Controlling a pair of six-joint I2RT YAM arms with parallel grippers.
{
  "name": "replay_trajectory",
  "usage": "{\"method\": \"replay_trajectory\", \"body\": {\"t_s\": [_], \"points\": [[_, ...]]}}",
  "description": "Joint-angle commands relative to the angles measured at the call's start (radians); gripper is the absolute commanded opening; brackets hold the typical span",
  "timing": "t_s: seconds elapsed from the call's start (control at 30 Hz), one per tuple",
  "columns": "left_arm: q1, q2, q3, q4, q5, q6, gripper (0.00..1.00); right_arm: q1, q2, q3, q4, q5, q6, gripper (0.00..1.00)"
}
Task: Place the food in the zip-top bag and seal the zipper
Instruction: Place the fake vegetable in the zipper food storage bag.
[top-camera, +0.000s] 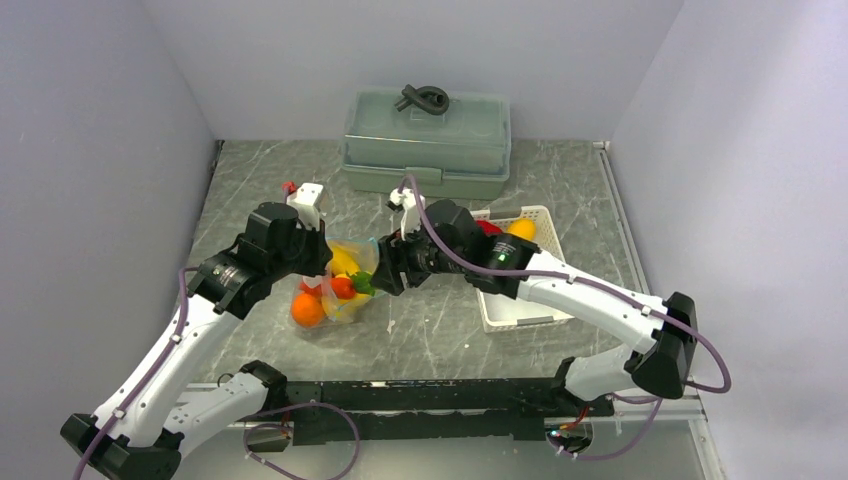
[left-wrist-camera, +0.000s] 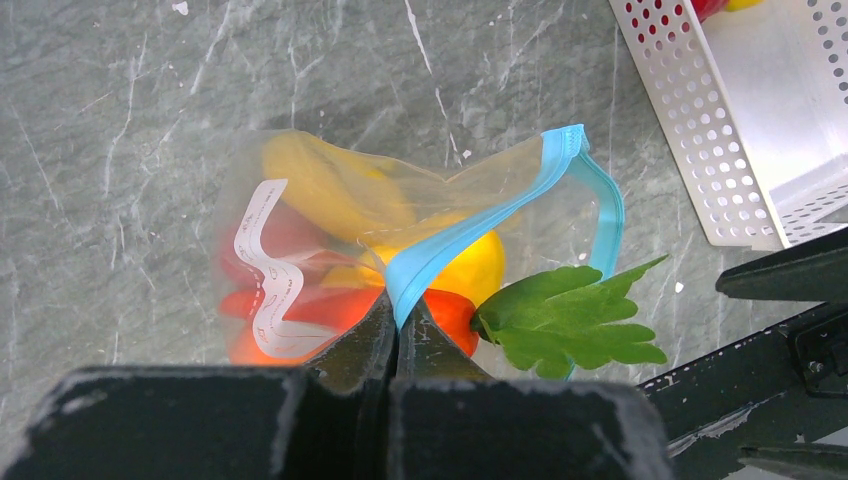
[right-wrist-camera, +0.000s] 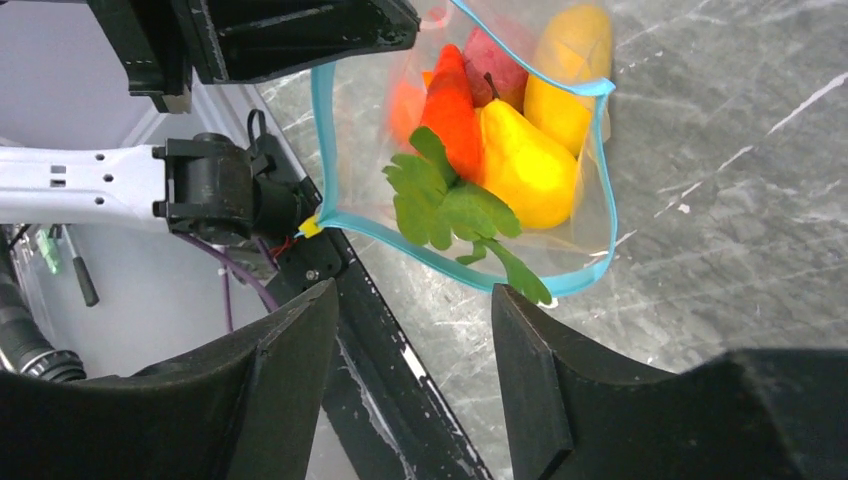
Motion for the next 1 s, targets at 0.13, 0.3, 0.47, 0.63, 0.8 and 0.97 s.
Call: {"method": "replay_trajectory", "body": {"t_s": [0.13,0.3,0.47,0.63,0.8,0.97], "points": [[-0.004,0.001,0.003,0.025,-0.013,0.016,0.00,0.059,0.077,0.026,0.079,0.131,-0.073,0.57],[-0.003,0.003,0.003,0.025,-0.011,0.016,0.00,0.076,0.149,0.078,0.049,0.171,-0.105,0.52],[-0.004,0.002,0.003,0.026,-0.011,0.016,0.00,0.079,0.195,0.090,0.068,0.203,-0.127,0.44],[-0.004,0.003,0.003,0.026,-0.007,0.016,0.00,0.080,0.244,0.110,0.096,0.188,-0.126,0.37],[-0.004,0.005,0.004,0.026,-0.002,0.015,0.00,0.080,0.292,0.133,0.117,0.165,-0.118,0.33],[-0.004,0.003,0.003,0.029,0.005,0.013,0.00,0.083,0.335,0.145,0.140,0.135,-0.094,0.33]]}}
